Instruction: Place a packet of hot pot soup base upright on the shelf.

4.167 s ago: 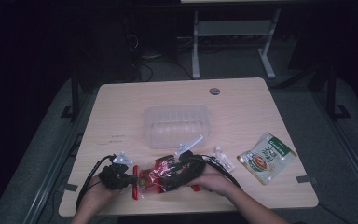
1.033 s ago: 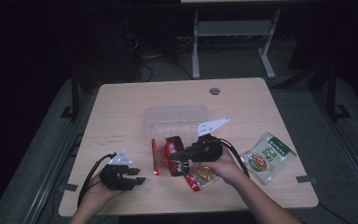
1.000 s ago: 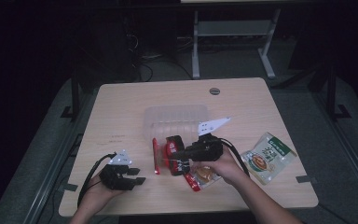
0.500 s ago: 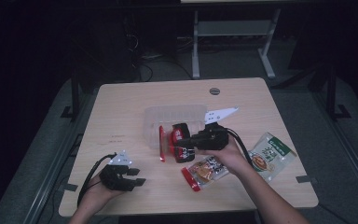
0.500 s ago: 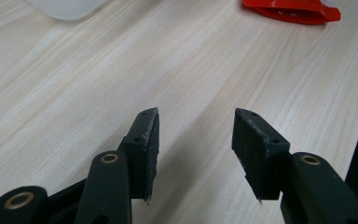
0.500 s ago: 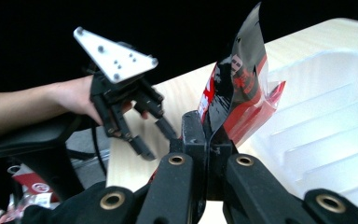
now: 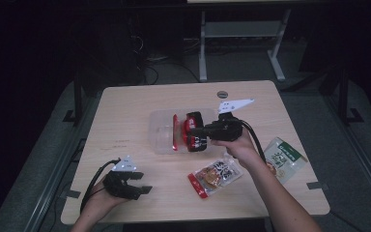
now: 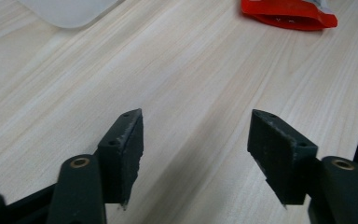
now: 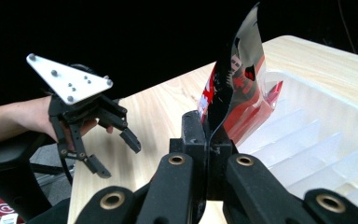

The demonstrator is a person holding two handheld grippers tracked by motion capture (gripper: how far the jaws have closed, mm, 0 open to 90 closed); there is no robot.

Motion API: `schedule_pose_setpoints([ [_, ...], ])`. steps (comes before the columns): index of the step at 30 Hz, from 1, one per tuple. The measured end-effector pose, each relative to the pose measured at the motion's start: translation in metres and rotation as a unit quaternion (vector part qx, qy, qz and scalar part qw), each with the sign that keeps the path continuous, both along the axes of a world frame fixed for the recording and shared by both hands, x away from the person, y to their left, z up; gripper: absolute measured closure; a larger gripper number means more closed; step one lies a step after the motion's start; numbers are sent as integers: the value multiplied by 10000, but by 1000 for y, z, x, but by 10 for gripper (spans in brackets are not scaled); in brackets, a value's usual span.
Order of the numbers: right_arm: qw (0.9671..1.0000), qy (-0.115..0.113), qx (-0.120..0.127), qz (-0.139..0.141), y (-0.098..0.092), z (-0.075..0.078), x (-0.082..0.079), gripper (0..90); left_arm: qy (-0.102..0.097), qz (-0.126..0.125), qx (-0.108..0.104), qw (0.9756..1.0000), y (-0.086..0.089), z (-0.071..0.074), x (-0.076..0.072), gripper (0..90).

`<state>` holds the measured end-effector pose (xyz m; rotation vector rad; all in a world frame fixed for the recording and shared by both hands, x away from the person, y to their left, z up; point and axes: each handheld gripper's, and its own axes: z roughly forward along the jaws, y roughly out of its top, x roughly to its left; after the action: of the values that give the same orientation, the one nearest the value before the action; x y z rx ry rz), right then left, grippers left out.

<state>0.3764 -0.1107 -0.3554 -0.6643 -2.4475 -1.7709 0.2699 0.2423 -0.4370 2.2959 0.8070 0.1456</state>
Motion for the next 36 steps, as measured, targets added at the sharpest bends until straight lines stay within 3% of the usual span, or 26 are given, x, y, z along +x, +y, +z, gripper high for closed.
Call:
schedule_pose_setpoints([
  [3,10000,-19,20,-51,-3,1,4,900,25,79,-61,9999,-1,-2,0,306],
  [11,9998,-17,-54,-180,-3,-2,15,900,-12,91,20,10000,-1,-3,1,182],
  [21,9995,55,-149,-286,1,-10,22,900,88,64,8,9999,-3,-7,0,182],
  [36,9991,161,-287,-274,15,-19,31,900,60,-59,102,9999,-5,-10,0,182],
])
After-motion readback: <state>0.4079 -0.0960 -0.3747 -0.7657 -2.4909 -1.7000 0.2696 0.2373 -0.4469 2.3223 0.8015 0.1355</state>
